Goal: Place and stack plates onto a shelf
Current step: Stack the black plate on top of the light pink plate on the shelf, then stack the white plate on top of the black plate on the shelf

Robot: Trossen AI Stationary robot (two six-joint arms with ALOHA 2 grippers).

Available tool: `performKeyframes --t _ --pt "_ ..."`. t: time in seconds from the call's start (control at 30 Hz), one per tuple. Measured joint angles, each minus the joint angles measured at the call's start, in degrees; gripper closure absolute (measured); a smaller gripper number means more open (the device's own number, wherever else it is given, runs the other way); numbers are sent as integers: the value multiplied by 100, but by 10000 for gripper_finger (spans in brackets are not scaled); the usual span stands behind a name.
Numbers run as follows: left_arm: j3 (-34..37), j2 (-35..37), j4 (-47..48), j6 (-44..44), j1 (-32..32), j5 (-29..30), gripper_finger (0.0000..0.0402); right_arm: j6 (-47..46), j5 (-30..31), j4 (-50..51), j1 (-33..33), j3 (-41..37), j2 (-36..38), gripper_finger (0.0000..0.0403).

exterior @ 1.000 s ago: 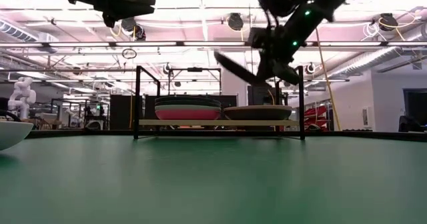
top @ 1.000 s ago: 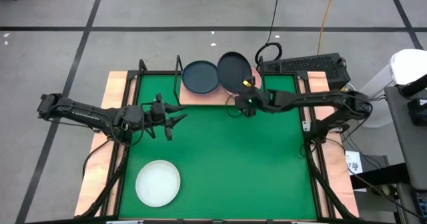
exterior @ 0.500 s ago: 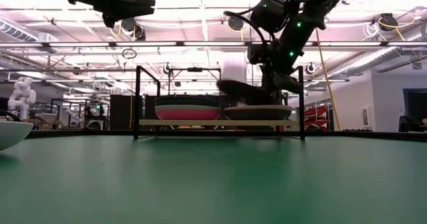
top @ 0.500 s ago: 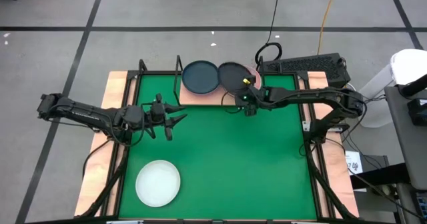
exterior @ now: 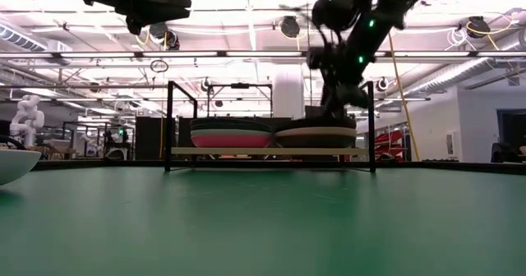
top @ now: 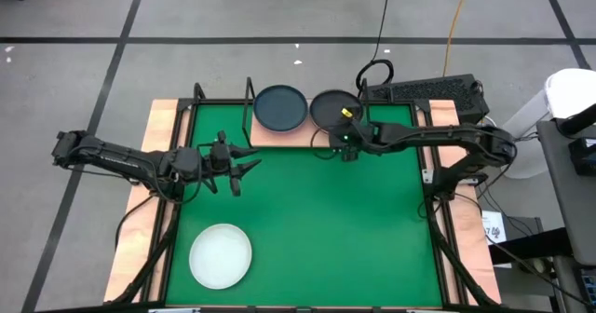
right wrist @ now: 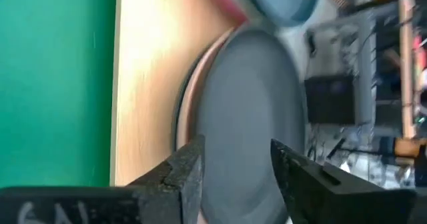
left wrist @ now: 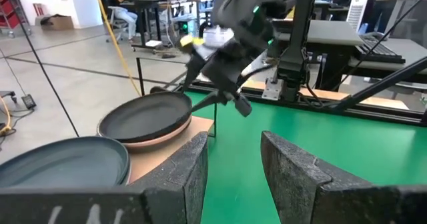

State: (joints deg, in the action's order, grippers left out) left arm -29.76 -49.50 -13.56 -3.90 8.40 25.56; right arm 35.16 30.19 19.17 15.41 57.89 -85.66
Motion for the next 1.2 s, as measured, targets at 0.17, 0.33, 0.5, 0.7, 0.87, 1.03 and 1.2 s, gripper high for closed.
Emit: performKeyframes --t 0.17,0.33,0.5,0.7,0.87,1.03,1.2 --pt "-191 0 507 -163 4 3 257 1 -19 -207 -310 0 645 246" --pt "-795 -2 2206 -882 4 -4 257 -500 -338 -224 -707 -8 1627 251" --pt "-1203 -136 3673 -1774 4 -350 257 -1356 -1801 -724 -978 -401 2661 258" --pt "-1268 -744 4266 -2228 4 -2194 257 -1670 -2443 -2132 -1439 -1445 3447 259" --pt "-1268 -1519 4624 -2426 -5 -3525 257 -1661 -2437 -3546 -1761 -2282 3587 259" --pt "-1268 -2220 5118 -2230 -50 -4541 257 -1415 -2431 -4138 -1842 -2507 3589 259" --pt "-1268 -2619 5390 -1867 -46 -5147 257 -1488 -2430 -4106 -1848 -2507 3587 259"
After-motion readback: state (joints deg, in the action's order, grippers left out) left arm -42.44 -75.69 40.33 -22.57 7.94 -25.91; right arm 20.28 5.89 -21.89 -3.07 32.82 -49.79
